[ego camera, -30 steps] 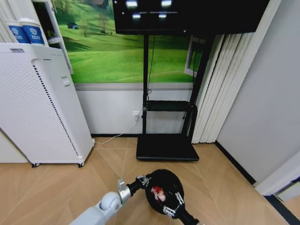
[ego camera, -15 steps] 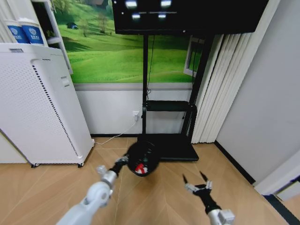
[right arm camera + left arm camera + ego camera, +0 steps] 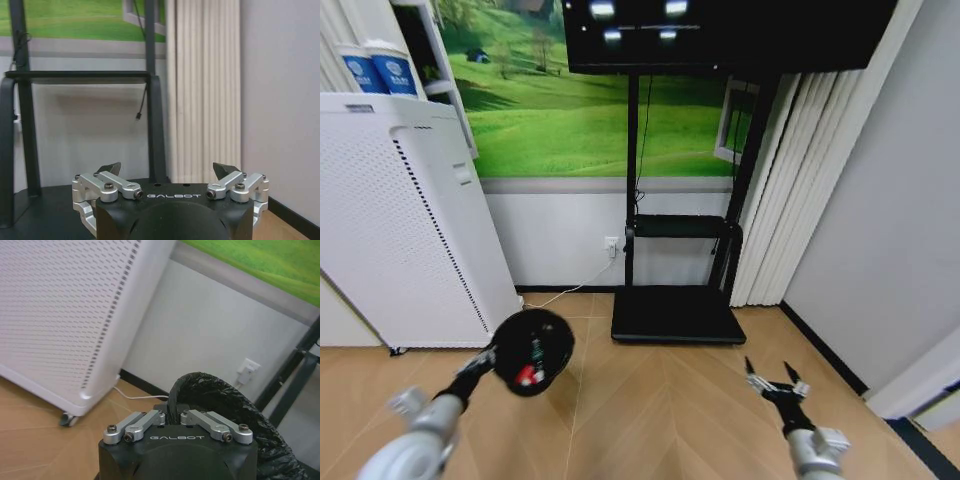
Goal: Pick up the trash bin and place the garbage on the floor into it.
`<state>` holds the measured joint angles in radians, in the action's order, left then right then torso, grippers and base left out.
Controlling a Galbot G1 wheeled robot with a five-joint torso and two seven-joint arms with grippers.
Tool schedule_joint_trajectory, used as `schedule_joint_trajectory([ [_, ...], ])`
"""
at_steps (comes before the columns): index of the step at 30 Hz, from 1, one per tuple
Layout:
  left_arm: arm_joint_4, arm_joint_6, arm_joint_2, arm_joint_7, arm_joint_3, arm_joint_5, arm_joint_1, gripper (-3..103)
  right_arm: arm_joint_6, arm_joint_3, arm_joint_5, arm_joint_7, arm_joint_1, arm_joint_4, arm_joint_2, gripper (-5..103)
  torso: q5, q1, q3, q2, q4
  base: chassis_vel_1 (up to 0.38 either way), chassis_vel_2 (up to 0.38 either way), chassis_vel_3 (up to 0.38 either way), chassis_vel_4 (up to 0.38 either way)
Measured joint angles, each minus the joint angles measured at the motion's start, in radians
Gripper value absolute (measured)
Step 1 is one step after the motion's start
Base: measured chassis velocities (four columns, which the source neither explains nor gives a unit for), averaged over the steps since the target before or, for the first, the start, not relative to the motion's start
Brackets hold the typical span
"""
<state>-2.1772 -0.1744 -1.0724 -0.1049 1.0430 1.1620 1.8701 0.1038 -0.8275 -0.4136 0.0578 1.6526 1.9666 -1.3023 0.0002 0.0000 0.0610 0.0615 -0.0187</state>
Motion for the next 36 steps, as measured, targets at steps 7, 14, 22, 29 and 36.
schedule_joint_trajectory([
  [7,-0.011,0.030,-0.135,0.108,0.176,-0.016,0.176,7,-0.001,-0.027,-0.035,0.005,-0.022,-0.036,0.000,100,-0.0002,0.000,0.000,0.000,0.0004,0.000,0.000,0.000,0.000],
  [14,0.139,0.217,-0.271,0.218,0.280,-0.086,0.309,7,0.027,-0.018,-0.057,-0.008,-0.040,-0.080,0.010,100,0.0000,0.000,0.000,0.000,0.0007,0.000,0.000,0.000,0.000],
  [22,0.199,0.231,-0.355,0.264,0.272,-0.132,0.268,7,0.031,0.001,-0.057,-0.031,-0.050,-0.107,0.016,100,-0.0003,0.000,0.000,0.000,0.0003,0.000,0.000,0.000,0.000],
  [29,0.193,0.206,-0.376,0.283,0.242,-0.169,0.242,7,0.052,0.003,-0.065,-0.034,-0.050,-0.127,0.029,100,0.0000,0.000,0.000,0.000,0.0002,0.000,0.000,0.000,0.000],
  [36,0.191,0.163,-0.391,0.279,0.215,-0.185,0.226,7,0.076,0.000,-0.072,-0.039,-0.043,-0.149,0.036,100,-0.0004,0.000,0.000,0.000,0.0005,0.104,0.113,-0.126,-0.111],
])
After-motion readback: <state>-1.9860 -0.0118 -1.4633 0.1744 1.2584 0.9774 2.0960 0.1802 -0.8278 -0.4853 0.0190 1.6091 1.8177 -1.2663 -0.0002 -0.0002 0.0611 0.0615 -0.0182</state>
